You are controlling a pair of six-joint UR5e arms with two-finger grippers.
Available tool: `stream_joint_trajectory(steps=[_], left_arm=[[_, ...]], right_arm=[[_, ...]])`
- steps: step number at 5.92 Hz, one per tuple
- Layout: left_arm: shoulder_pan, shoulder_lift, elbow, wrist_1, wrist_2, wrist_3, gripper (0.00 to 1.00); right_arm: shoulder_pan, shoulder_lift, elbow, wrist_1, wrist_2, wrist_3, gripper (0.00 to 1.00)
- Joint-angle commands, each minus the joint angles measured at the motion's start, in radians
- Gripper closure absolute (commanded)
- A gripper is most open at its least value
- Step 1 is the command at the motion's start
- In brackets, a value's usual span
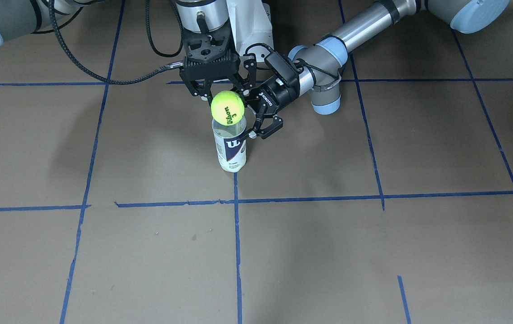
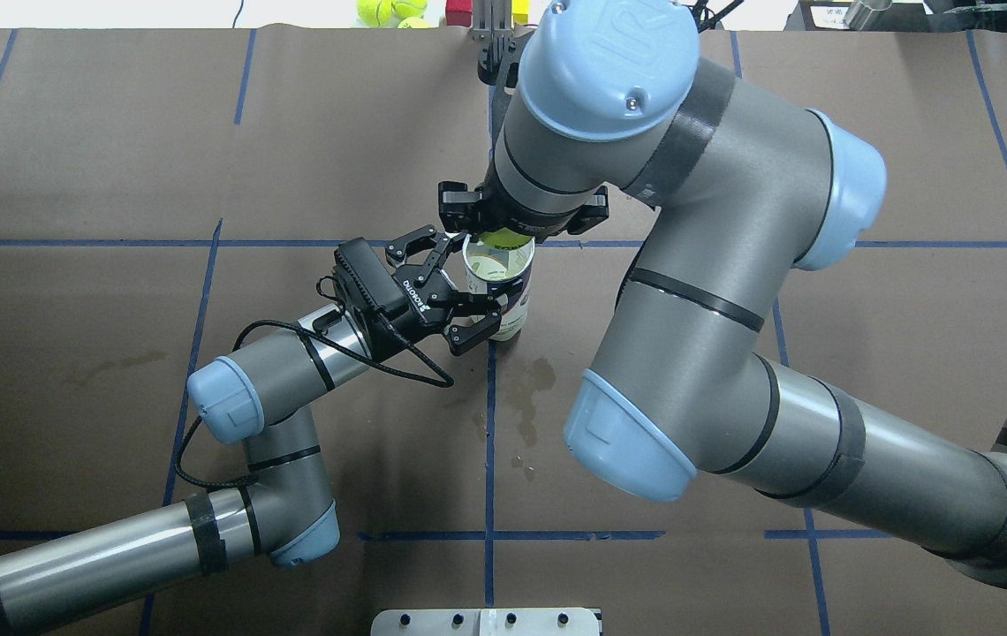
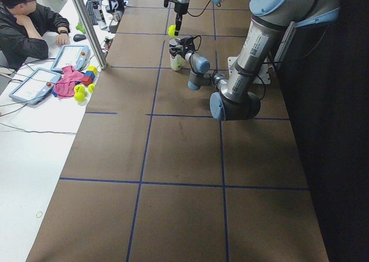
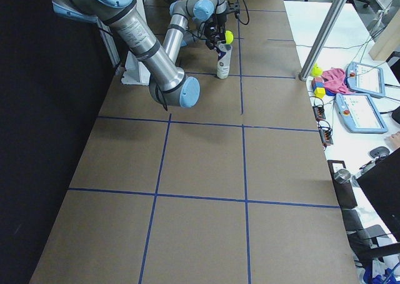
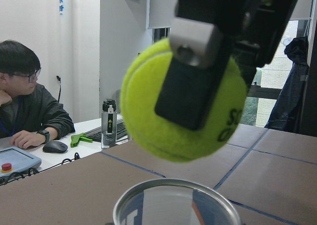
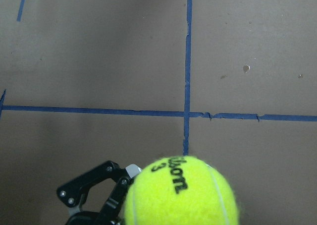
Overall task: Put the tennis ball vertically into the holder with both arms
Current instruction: 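Lower the ball into the can and open the right gripper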
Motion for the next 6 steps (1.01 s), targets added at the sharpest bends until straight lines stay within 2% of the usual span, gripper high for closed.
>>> stream_joint_trajectory(steps=[1, 6], left_arm=[[-0.001, 0.0, 0.0, 0.0, 0.0, 0.0, 0.19], [-0.004, 0.0, 0.0, 0.0, 0.0, 0.0, 0.19]], right_arm=[[-0.005, 0.0, -0.004, -0.001, -0.005, -0.001, 0.01], [-0.004, 0.001, 0.007, -0.001, 0.003, -0.013, 0.01]])
